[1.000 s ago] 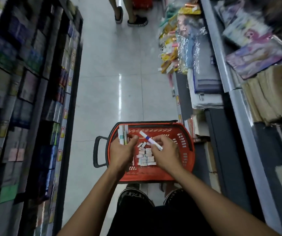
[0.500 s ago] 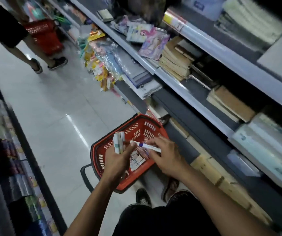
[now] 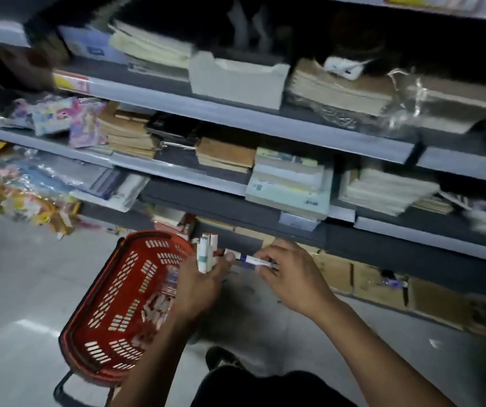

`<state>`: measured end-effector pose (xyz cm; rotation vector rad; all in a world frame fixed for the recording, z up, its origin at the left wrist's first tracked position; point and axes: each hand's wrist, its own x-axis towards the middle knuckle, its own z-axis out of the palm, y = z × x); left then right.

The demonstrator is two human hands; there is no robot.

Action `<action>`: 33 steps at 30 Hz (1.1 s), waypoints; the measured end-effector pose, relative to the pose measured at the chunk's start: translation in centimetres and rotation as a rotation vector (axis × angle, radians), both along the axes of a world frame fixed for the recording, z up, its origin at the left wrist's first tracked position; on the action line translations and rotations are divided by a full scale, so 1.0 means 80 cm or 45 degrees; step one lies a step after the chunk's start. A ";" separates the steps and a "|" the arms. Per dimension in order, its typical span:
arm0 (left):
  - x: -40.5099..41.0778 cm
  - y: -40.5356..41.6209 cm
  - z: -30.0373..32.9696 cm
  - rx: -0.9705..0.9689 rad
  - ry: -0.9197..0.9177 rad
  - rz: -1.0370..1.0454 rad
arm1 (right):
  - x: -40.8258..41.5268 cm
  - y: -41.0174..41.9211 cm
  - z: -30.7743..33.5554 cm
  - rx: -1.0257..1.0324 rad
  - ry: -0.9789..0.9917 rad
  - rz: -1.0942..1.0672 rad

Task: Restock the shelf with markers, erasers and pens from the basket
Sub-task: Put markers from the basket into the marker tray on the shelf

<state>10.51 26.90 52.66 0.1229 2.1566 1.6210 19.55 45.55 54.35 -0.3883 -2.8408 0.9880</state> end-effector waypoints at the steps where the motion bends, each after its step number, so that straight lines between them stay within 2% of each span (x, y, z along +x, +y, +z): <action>1: 0.016 0.022 0.005 -0.012 0.042 -0.055 | 0.024 0.019 0.002 0.002 0.011 -0.046; 6: 0.109 0.127 0.018 -0.097 0.195 -0.218 | 0.158 0.113 0.012 0.002 0.085 -0.265; 16: 0.283 0.308 0.031 -0.060 0.221 -0.455 | 0.380 0.256 0.031 0.013 0.148 -0.599; 20: 0.310 0.367 0.040 -0.101 0.242 -0.515 | 0.419 0.306 0.043 0.013 0.210 -0.682; 27: 0.330 0.484 0.064 0.029 0.287 -0.732 | 0.446 0.412 0.059 0.052 0.278 -0.774; 33: 0.327 0.605 0.061 0.070 0.430 -0.684 | 0.441 0.527 0.082 0.195 0.281 -0.818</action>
